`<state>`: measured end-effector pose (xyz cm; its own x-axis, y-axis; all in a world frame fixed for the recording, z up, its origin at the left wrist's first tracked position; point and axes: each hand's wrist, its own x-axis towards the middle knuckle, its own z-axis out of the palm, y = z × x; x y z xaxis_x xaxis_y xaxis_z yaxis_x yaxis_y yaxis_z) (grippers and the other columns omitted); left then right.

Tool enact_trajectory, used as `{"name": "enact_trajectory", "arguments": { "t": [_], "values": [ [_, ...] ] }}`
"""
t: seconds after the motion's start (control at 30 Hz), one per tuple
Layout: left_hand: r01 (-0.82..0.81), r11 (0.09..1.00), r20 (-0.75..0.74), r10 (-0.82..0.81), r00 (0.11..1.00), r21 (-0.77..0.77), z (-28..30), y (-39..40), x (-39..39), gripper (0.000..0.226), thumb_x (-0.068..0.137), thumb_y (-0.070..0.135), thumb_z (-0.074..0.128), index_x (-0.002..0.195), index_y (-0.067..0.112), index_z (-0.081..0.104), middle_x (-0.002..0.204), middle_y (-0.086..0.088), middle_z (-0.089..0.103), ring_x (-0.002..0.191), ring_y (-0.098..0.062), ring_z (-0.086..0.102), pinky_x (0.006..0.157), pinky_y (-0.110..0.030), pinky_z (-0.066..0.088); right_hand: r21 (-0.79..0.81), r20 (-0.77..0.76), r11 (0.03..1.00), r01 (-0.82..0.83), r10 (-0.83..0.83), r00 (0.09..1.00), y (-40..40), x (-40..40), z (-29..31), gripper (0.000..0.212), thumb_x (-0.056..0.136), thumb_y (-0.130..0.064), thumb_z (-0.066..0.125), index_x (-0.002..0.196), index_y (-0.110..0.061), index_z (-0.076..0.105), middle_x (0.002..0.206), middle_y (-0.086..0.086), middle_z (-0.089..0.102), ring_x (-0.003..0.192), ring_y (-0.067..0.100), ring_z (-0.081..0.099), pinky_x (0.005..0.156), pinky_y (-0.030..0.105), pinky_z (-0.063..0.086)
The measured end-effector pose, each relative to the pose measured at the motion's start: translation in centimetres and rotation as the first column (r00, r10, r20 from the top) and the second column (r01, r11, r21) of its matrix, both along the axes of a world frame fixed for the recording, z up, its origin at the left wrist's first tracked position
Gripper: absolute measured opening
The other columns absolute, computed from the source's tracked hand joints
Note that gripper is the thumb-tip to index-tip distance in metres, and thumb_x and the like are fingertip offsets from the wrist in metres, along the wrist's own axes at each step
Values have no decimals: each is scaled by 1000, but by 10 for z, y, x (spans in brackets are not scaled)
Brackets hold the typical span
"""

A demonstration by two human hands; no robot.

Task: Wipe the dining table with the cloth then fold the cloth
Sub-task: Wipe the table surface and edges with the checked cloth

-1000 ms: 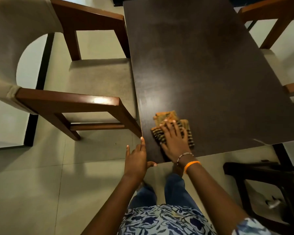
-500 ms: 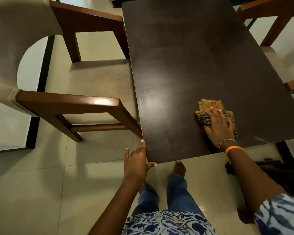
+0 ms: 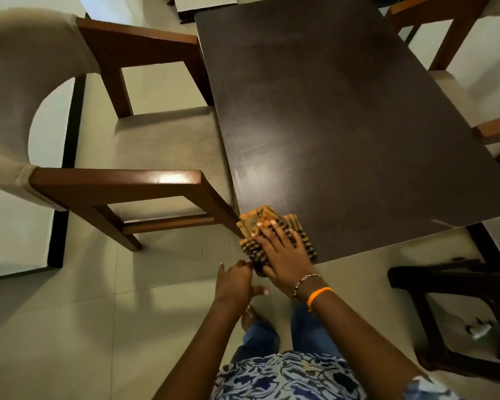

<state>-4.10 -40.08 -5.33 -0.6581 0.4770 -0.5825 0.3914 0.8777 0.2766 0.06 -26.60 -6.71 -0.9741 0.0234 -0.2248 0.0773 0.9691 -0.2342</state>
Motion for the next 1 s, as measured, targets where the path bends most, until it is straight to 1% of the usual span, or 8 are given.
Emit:
{"name": "enact_trajectory", "arguments": {
  "t": [0.07, 0.17, 0.33, 0.5, 0.57, 0.67, 0.83, 1.0],
  "values": [
    [-36, 999, -19, 37, 999, 17, 0, -4, 1, 62, 78, 64, 54, 122, 21, 56, 125, -1, 58, 117, -19, 54, 113, -46, 23, 47, -45, 997, -59, 61, 997, 29, 7, -4, 68, 68, -42, 38, 134, -24, 38, 143, 4, 46, 135, 24, 32, 105, 49, 32],
    [-143, 983, -94, 153, 984, 114, 5, -5, -3, 67, 77, 62, 57, 132, 25, 48, 129, 3, 57, 119, -15, 53, 113, -46, 24, 56, -62, 992, 113, -109, 992, 77, 19, -1, 67, 67, -39, 37, 132, -23, 37, 139, 7, 49, 132, 21, 28, 103, 43, 28],
    [-62, 995, -283, 81, 956, 73, 14, 5, -14, 104, 75, 58, 63, 151, 19, 4, 151, 0, 29, 135, -20, 37, 117, -49, 6, 87, -27, 889, 450, -450, 893, 150, 33, 5, 69, 78, -43, 33, 142, -17, 33, 153, 5, 27, 144, 22, 15, 111, 50, 20],
    [45, 997, -355, -19, 935, 63, 19, 15, -19, 118, 72, 54, 68, 149, 13, -11, 158, -7, 11, 143, -26, 21, 112, -52, -13, 52, 0, 763, 644, -645, 764, 126, 20, 11, 64, 87, -26, 52, 145, -17, 26, 157, 6, 15, 145, 26, 7, 112, 56, 8],
    [65, 993, -383, -22, 923, 99, 19, 15, -19, 125, 65, 54, 74, 149, 10, -7, 157, -12, 15, 142, -30, 24, 109, -52, -14, 48, -35, 798, 601, -599, 800, 97, 15, 7, 65, 82, -21, 57, 143, -15, 32, 154, 9, 24, 143, 30, 16, 109, 61, 14],
    [110, 987, -454, -46, 890, 115, 12, 9, -20, 141, 34, 62, 84, 146, 3, 21, 141, -18, 43, 126, -35, 48, 113, -57, 5, 34, -72, 912, 410, -407, 911, 45, 11, -3, 64, 69, -30, 43, 132, -17, 41, 138, 12, 50, 133, 31, 32, 102, 59, 32],
    [209, 936, -542, -23, 840, 284, 4, -4, 4, 139, 53, 48, 85, 149, 12, -8, 142, -17, 30, 129, -33, 33, 112, -54, -1, 13, -120, 992, 123, -121, 985, -15, 17, -8, 61, 72, -43, 39, 131, -28, 44, 137, -2, 52, 130, 20, 30, 108, 48, 22],
    [243, 941, -549, -78, 832, 234, 1, 0, 10, 142, 48, 32, 90, 149, 8, -7, 143, -17, 29, 131, -33, 31, 112, -56, -2, 34, -161, 999, 5, 1, 987, 30, 39, -14, 66, 70, -39, 46, 136, -31, 40, 144, -3, 44, 135, 20, 26, 106, 43, 18]
  ]
}}
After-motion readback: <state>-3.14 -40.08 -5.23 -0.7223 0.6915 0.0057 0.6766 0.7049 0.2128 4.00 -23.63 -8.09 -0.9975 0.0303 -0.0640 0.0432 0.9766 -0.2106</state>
